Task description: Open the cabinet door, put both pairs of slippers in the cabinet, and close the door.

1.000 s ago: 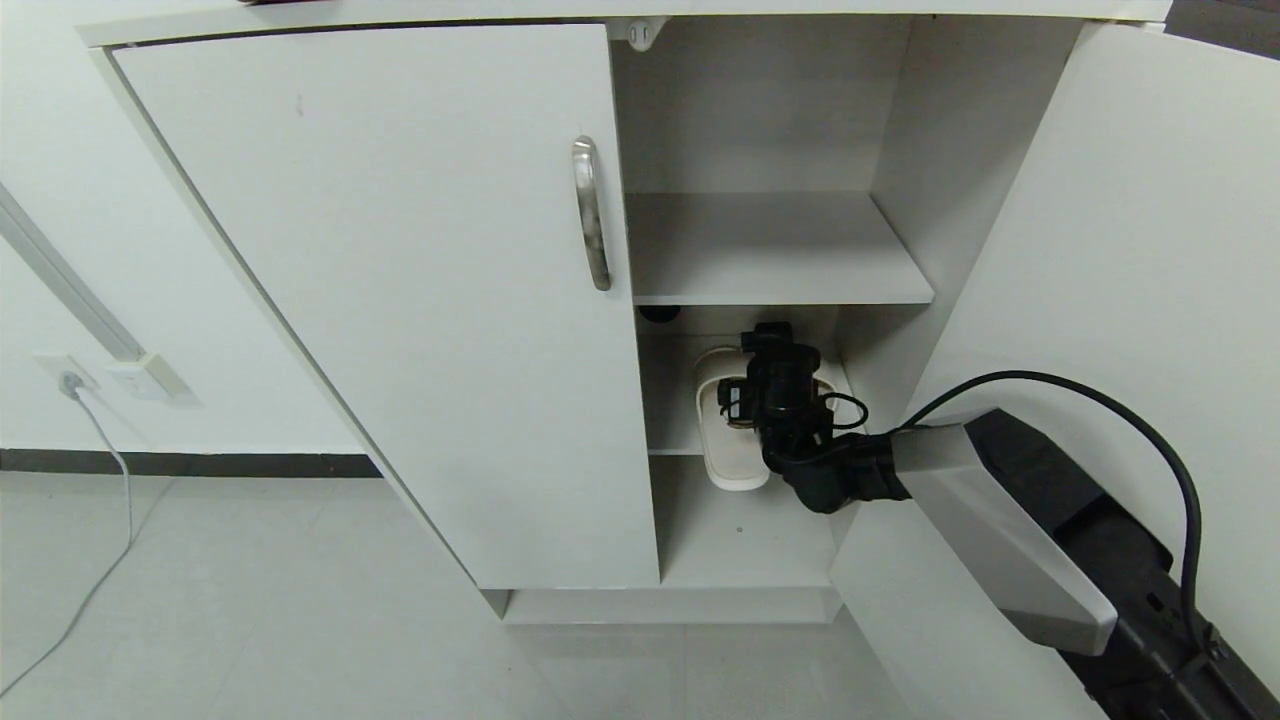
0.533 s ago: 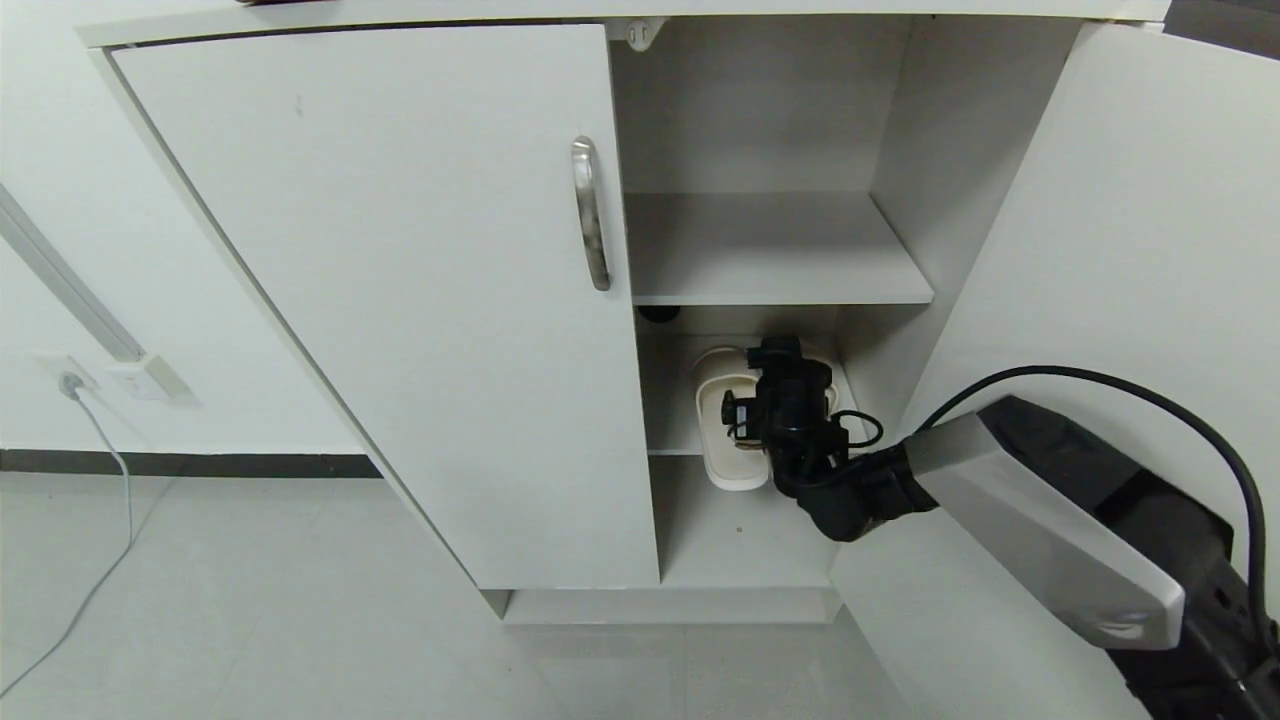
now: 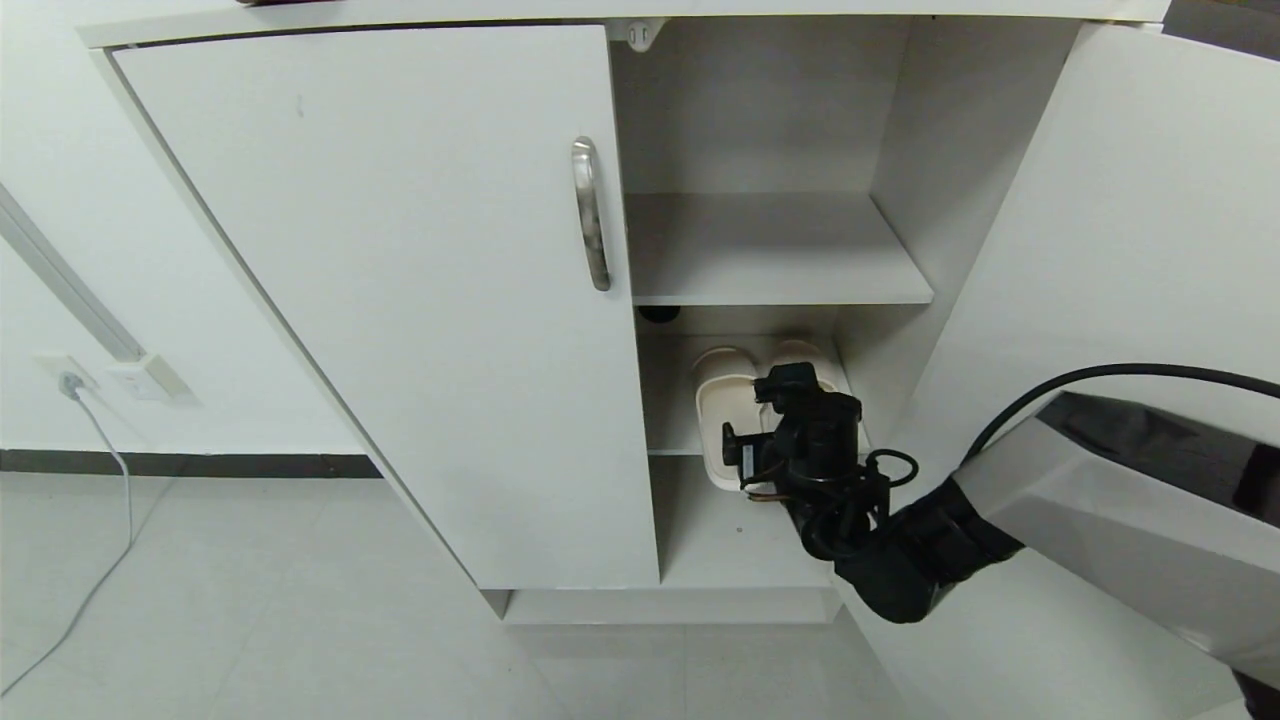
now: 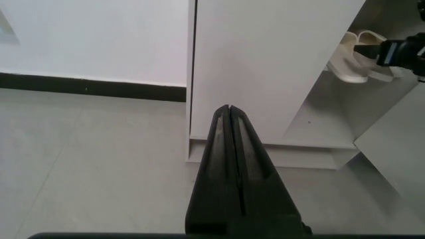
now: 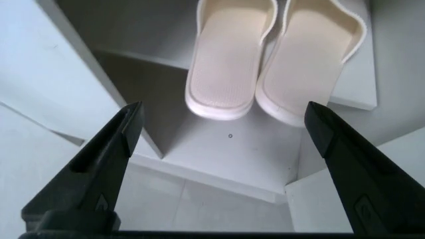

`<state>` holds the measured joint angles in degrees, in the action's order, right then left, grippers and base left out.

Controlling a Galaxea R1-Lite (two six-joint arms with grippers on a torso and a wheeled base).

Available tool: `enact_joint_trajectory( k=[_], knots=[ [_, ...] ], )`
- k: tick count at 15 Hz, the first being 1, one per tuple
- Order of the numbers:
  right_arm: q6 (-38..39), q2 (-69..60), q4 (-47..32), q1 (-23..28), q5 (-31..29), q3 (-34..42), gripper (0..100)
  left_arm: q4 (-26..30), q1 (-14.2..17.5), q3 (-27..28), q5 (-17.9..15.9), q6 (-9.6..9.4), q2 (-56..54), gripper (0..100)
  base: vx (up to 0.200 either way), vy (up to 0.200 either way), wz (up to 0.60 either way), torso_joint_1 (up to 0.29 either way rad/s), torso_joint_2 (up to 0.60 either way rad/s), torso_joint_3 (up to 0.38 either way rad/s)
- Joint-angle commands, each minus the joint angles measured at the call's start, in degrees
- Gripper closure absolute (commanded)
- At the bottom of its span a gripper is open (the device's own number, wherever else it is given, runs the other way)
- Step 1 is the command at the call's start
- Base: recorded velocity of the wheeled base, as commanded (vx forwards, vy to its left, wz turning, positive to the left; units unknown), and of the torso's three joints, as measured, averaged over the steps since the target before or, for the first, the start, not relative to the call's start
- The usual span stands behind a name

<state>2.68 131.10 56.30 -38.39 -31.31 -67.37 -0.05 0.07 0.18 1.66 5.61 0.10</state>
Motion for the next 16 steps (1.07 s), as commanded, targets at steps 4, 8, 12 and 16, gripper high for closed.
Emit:
enact_joint_trajectory(
  k=[4, 8, 12, 16],
  knots=[
    [0.3, -10.8, 8.0, -5.6, 0.0, 18.9, 0, 0.0, 0.0, 0.0, 0.0, 0.02, 0.0, 100, 0.000, 0.000, 0.00, 0.000, 0.00, 0.000],
    [0.2, -11.7, 10.8, -8.4, -0.2, 22.6, 0, 0.0, 0.0, 0.0, 0.0, 0.02, 0.0, 100, 0.000, 0.000, 0.00, 0.000, 0.00, 0.000],
    [0.2, -11.7, 11.4, -8.9, -0.2, 23.7, 0, 0.0, 0.0, 0.0, 0.0, -0.16, 0.0, 100, 0.000, 0.000, 0.00, 0.000, 0.00, 0.000],
    [0.2, -11.9, 11.4, -9.3, -0.2, 24.4, 0, 0.0, 0.0, 0.0, 0.1, -0.07, 0.1, 100, 0.000, 0.000, 0.00, 0.000, 0.00, 0.000]
  ],
)
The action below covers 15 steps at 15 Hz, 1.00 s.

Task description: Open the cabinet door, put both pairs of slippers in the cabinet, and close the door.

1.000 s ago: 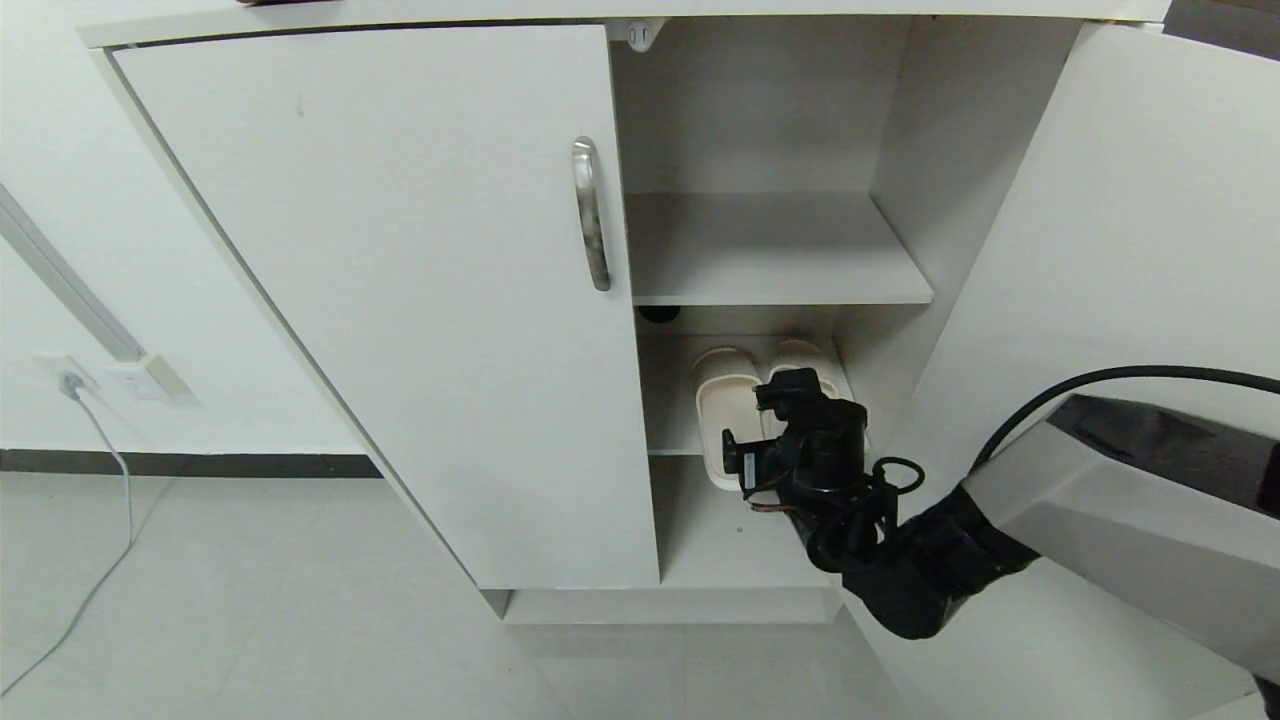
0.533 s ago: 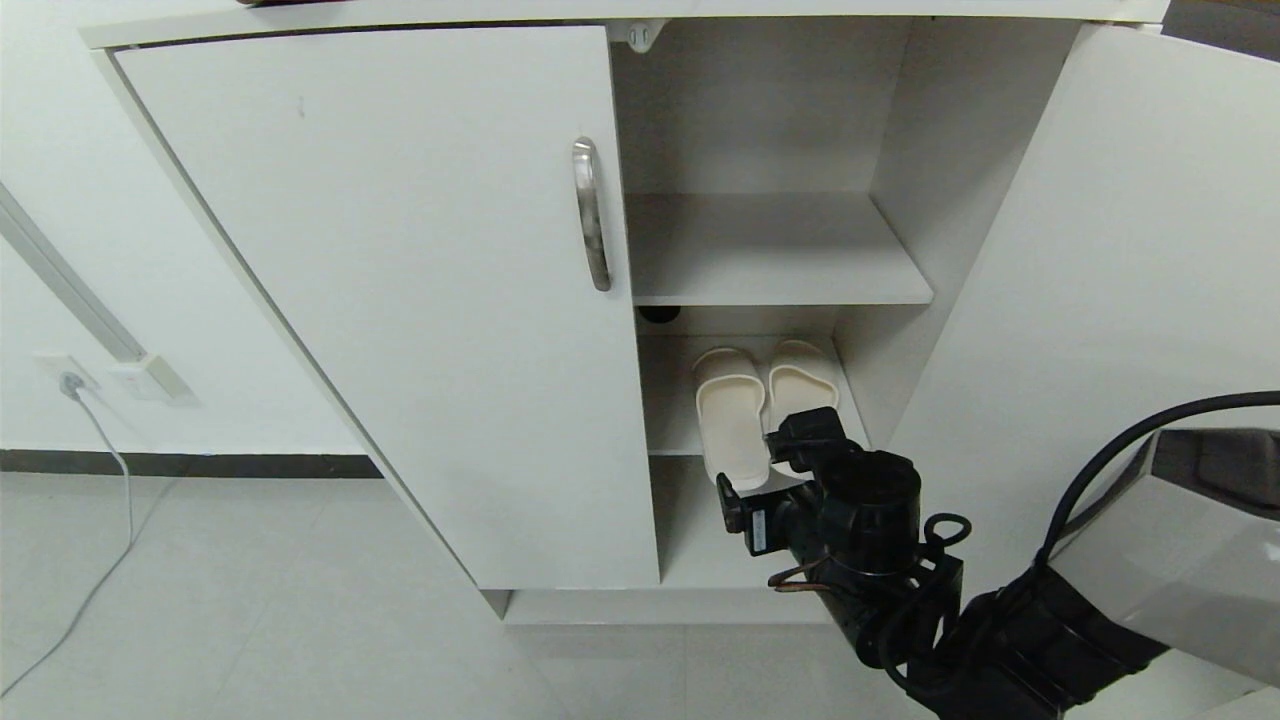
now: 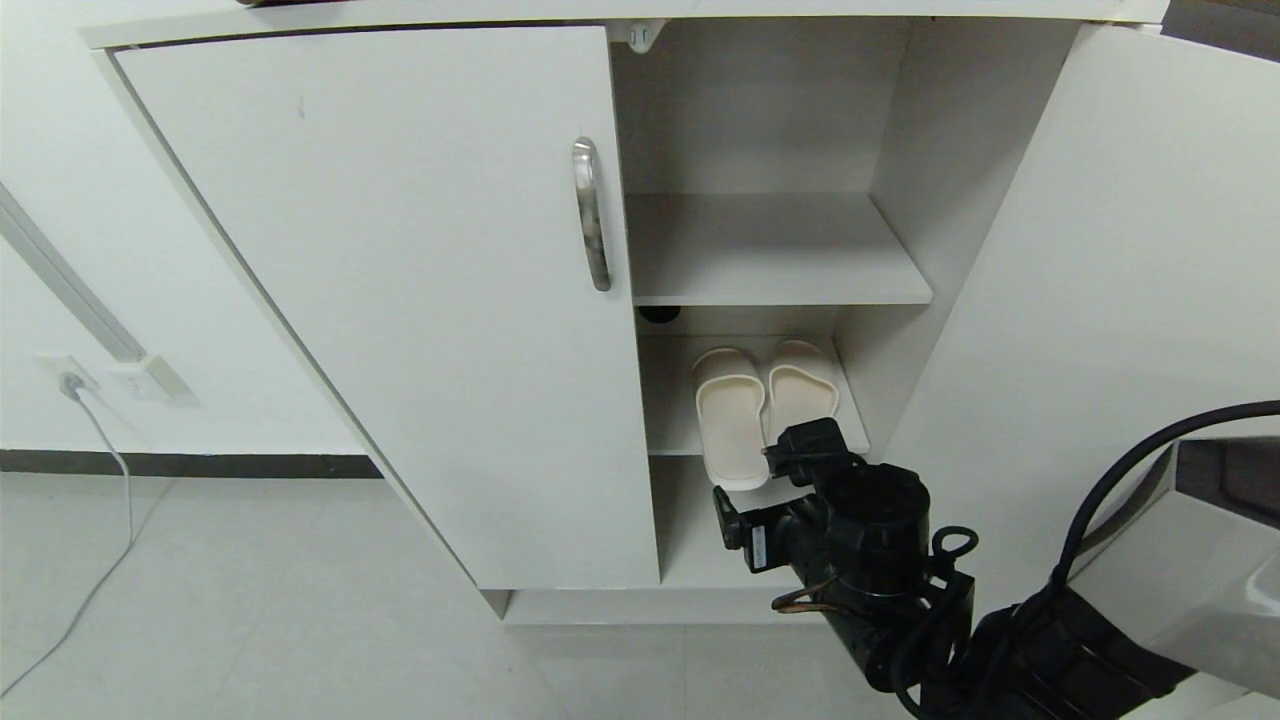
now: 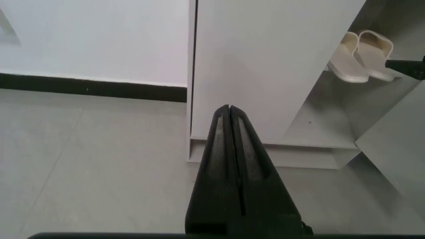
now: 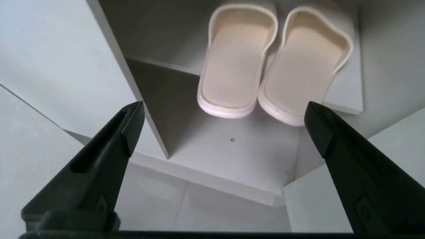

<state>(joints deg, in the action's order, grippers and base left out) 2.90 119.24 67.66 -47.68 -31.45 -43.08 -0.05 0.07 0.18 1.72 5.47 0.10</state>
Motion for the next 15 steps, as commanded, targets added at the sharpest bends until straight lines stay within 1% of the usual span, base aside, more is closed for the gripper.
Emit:
enact_joint_trajectory(
  k=[1, 5, 11, 13, 15],
  knots=[
    [0.0, -0.1, 0.0, 0.0, 0.0, 0.1, 0, 0.0, 0.0, 0.0, 0.0, 0.06, 0.1, 100, 0.000, 0.000, 0.00, 0.000, 0.00, 0.000],
    [0.0, -0.1, 0.0, -0.1, 0.0, 0.2, 0, 0.0, 0.0, 0.0, -0.1, 0.06, 0.1, 100, 0.000, 0.000, 0.00, 0.001, 0.00, 0.024],
    [-0.1, 0.0, 0.0, -0.3, -0.1, 0.2, 0, 0.0, 0.0, 0.0, -0.1, -0.02, 0.0, 100, 0.000, 0.000, 0.00, 0.003, 0.00, 0.188],
    [-0.1, 0.2, -0.1, -0.5, -0.1, 0.2, 0, 0.0, 0.0, 0.0, 0.4, 0.24, 0.1, 100, 0.000, 0.000, 0.00, 0.002, 0.00, 0.186],
    [-0.1, 0.2, -0.1, -0.5, -0.1, 0.2, 0, 0.0, 0.0, 0.0, 0.2, -0.11, 0.0, 100, 0.000, 0.000, 0.00, 0.000, 0.00, 0.073]
  ],
)
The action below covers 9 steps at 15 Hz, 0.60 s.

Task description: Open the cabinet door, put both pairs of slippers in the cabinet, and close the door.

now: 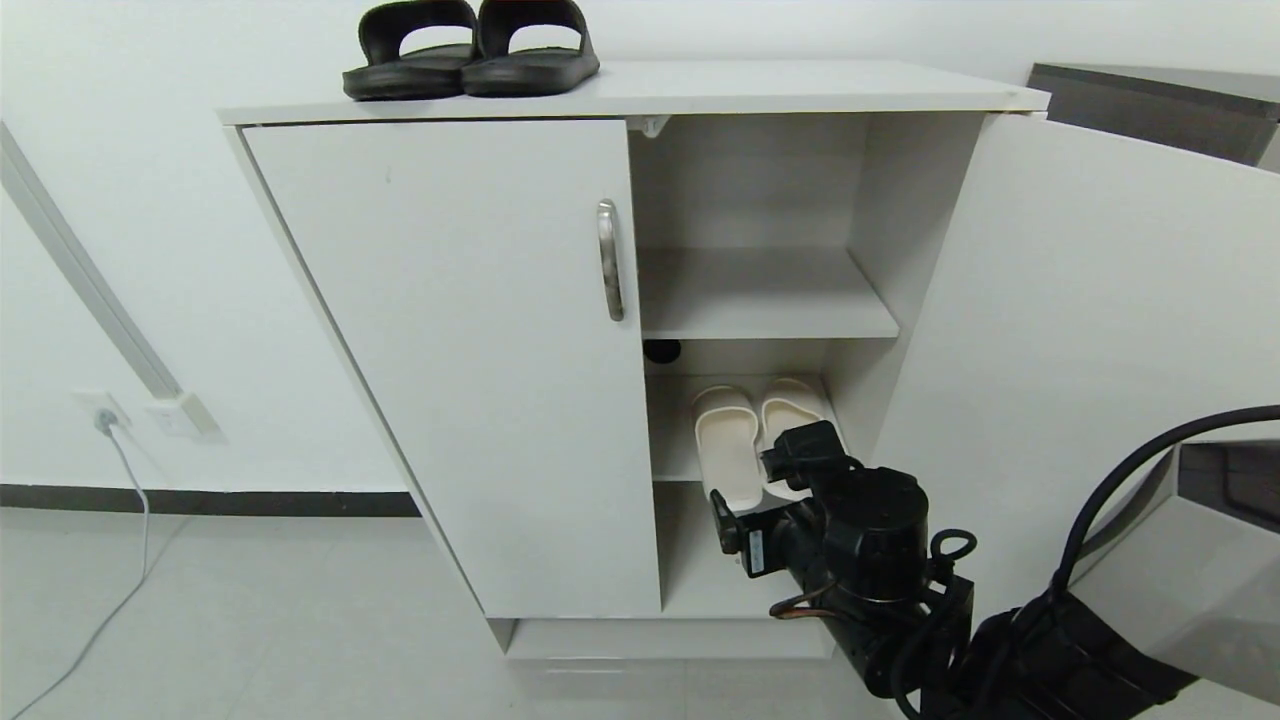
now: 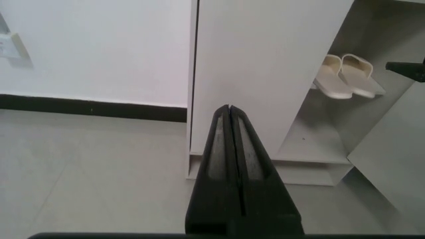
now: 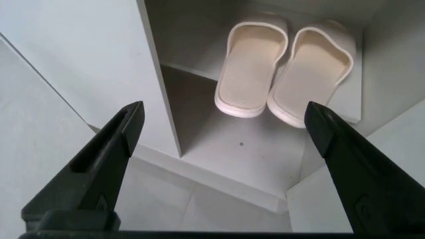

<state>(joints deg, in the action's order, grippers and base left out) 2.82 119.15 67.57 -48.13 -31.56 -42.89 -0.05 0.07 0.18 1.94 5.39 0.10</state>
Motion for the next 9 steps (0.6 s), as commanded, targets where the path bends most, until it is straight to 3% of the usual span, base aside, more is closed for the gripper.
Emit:
enact_joint_trajectory(
  k=[1, 9],
  knots=[
    [0.0, 0.3, 0.0, 0.0, 0.0, -0.1, 0, 0.0, 0.0, 0.0, 0.0, -0.03, 0.0, 100, 0.000, 0.000, 0.00, 0.000, 0.00, 0.000],
    [0.1, -2.9, 1.4, -0.2, 4.1, 4.3, 0, 0.0, 0.0, 0.0, 0.1, 0.32, 0.0, 100, 0.000, 0.000, 0.00, 0.000, 0.00, 0.000]
  ],
)
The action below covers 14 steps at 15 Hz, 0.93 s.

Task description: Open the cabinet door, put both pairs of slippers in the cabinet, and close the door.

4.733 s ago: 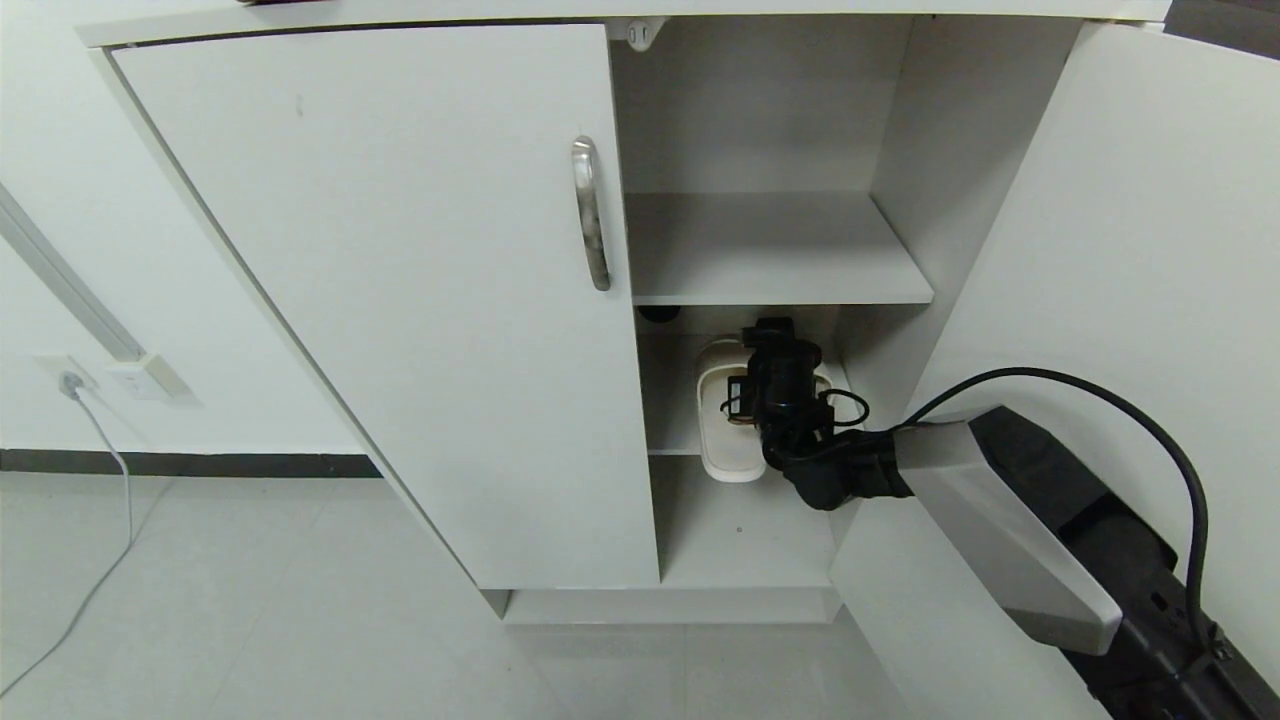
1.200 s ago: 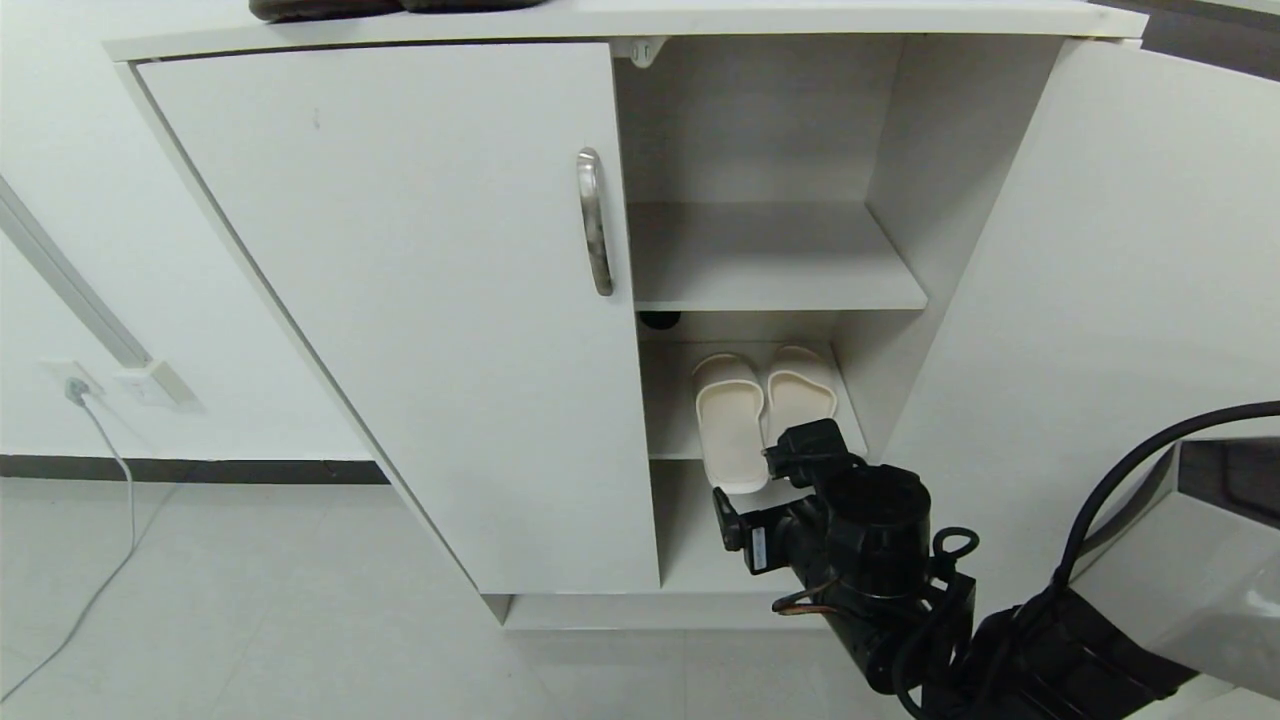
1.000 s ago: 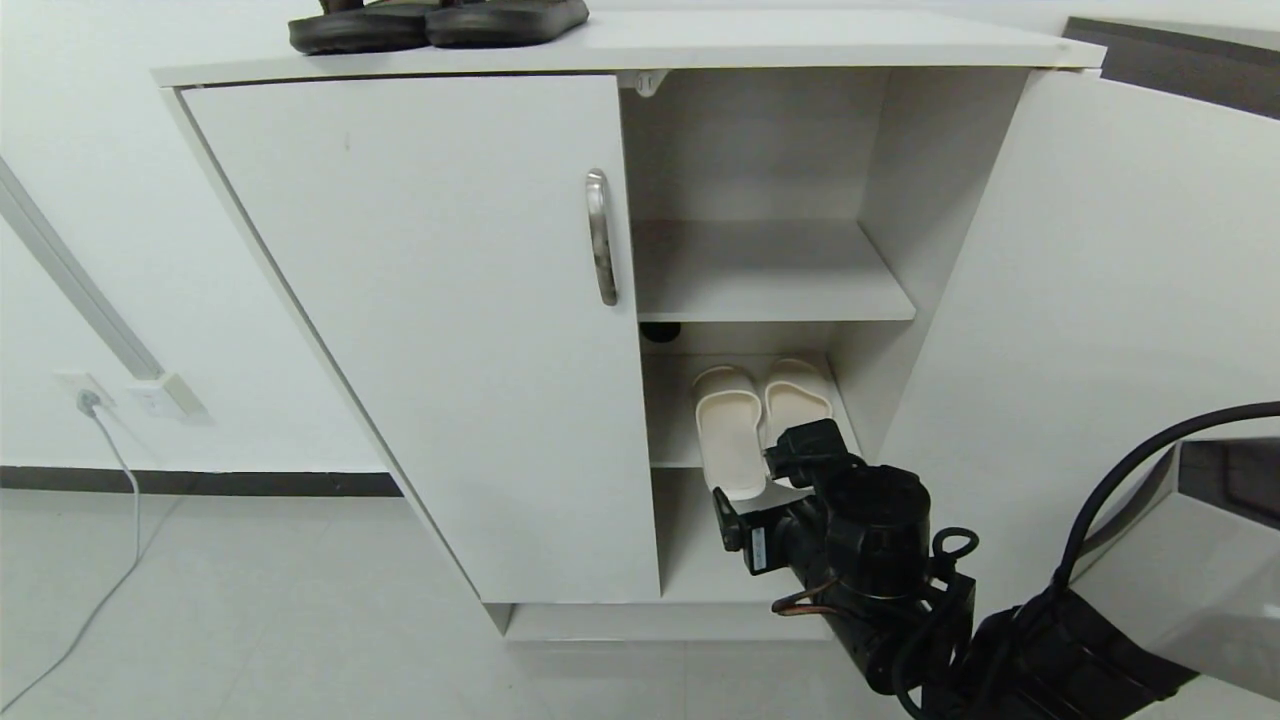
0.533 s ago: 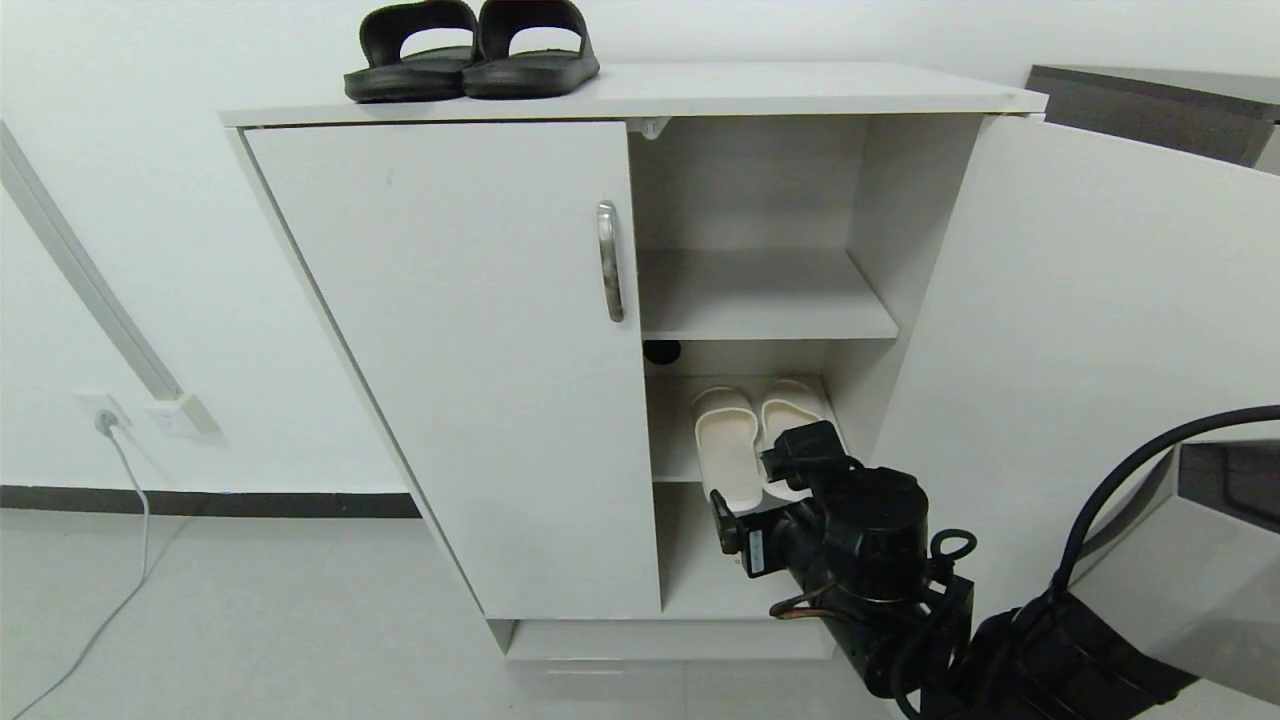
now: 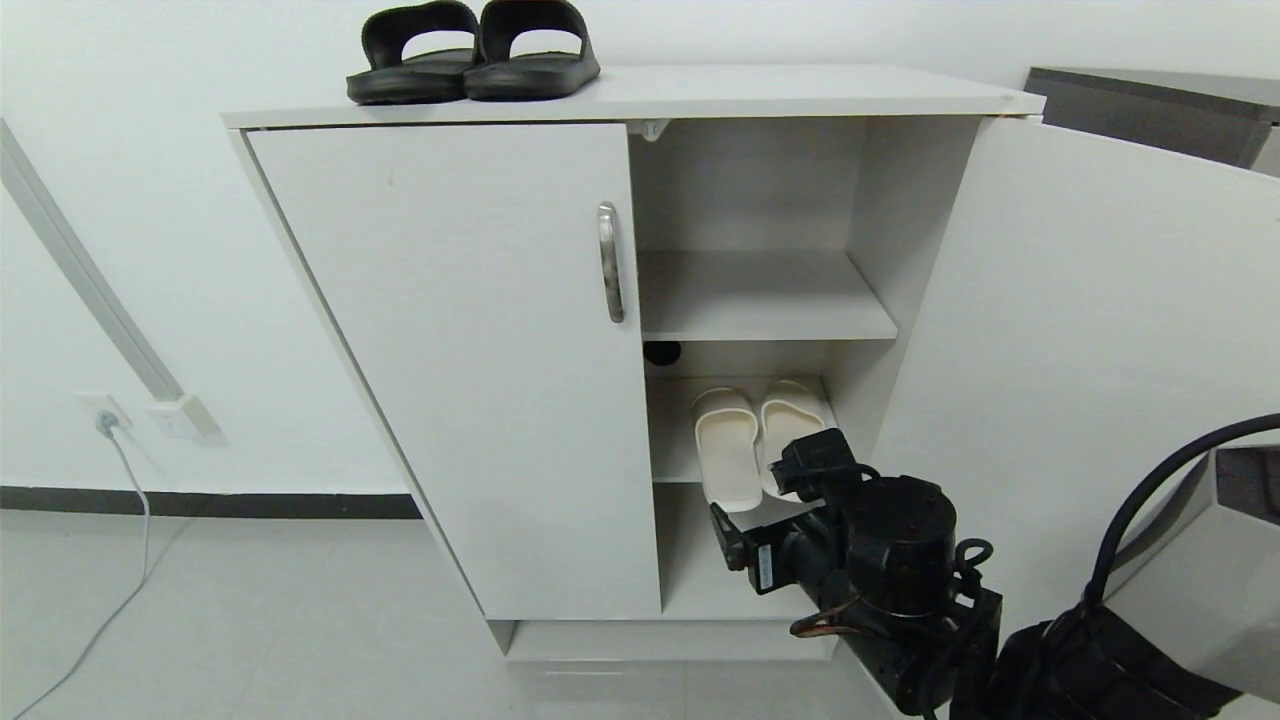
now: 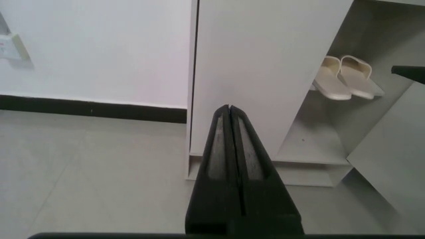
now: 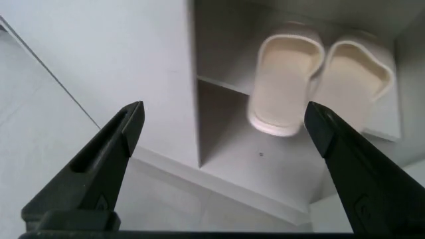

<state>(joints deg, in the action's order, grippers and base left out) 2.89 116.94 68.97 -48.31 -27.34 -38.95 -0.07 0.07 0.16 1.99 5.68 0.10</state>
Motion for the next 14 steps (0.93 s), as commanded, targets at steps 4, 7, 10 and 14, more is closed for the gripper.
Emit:
enact_joint_trajectory(
  k=[4, 7, 10, 14],
  knots=[
    [0.0, -0.6, 0.0, 0.0, -0.1, 0.5, 0, 0.0, 0.0, 0.0, 0.0, 0.03, 0.0, 100, 0.000, 0.050, 0.00, 0.001, 0.00, 0.002],
    [0.0, -0.4, 0.0, 0.0, -0.1, 0.5, 0, 0.0, 0.0, 0.0, -0.1, 0.03, 0.0, 100, 0.000, 0.200, 0.00, 0.005, 0.00, 0.006],
    [0.0, -0.4, 0.0, 0.0, -0.1, 0.5, 0, 0.0, 0.0, 0.0, -0.1, -0.06, 0.0, 100, 0.000, 0.200, 0.00, 0.004, 0.00, 0.004],
    [0.0, -0.2, 0.1, -0.3, -0.1, 0.5, 0, 0.0, 0.0, 0.0, -0.1, -0.06, 0.0, 100, 0.000, 0.200, 0.00, 0.001, 0.00, 0.004]
  ],
)
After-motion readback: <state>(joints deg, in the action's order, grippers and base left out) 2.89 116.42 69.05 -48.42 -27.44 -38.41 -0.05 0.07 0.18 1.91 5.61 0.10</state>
